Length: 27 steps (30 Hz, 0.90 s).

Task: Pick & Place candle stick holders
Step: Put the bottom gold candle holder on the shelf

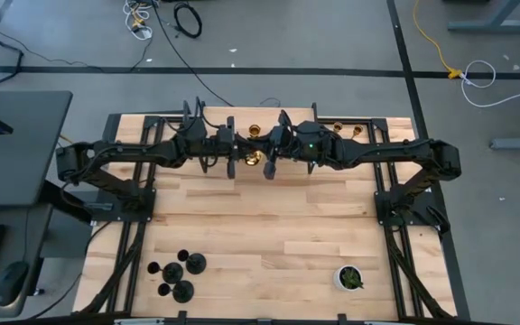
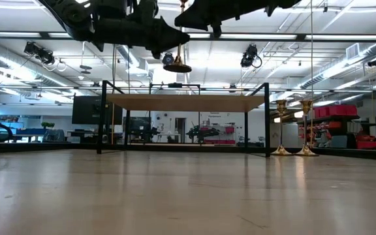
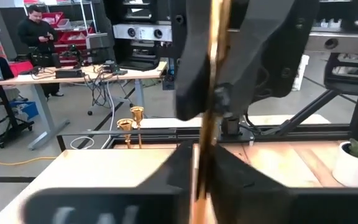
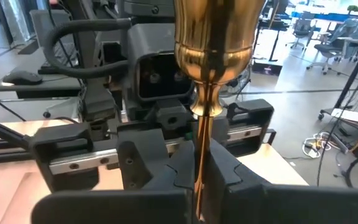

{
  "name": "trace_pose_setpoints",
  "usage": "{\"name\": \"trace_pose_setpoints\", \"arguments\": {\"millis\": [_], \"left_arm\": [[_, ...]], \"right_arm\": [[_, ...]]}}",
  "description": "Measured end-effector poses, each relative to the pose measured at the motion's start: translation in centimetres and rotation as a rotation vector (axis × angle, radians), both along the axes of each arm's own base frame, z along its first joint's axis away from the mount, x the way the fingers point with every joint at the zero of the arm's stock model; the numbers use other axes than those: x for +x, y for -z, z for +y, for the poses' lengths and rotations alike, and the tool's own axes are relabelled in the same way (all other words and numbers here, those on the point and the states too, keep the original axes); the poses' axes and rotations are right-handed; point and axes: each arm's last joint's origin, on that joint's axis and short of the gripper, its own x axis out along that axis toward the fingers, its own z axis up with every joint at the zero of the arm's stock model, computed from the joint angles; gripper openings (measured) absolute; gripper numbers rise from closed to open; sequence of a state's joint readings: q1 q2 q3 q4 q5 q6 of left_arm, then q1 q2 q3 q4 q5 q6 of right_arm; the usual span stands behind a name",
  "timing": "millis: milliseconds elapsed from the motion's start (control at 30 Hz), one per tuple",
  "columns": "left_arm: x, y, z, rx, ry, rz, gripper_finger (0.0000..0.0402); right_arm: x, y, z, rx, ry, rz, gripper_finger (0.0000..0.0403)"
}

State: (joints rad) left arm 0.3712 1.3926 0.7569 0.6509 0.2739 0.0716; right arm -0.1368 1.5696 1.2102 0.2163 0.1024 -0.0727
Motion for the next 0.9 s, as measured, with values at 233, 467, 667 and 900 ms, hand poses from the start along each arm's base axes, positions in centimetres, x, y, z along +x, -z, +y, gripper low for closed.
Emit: {"name": "trace_pose_setpoints", "arguments": {"millis": [233,467,667,900], "left_arm": [[-0.4,0.0,0.7,0.008,-0.019,0.009,0.0012],[-0.8,0.0,1.8,-0.015,-0.061,0.014,0.0012],[-1.8,0.1,3.9,-0.034,-0.181,0.02,0.0012],[-4.3,0.7,7.7,-0.105,-0.314,0.063,0.0012]], "right_arm": [[0.0,0.0,-0.1,-0.007,0.005,0.005,0.001],[-0.1,0.3,-0.2,-0.026,0.062,0.042,0.0068],[-0.3,1.0,-0.2,-0.04,0.12,0.119,0.0137],[-0.6,1.9,-0.2,-0.028,0.137,0.21,0.0191]]}}
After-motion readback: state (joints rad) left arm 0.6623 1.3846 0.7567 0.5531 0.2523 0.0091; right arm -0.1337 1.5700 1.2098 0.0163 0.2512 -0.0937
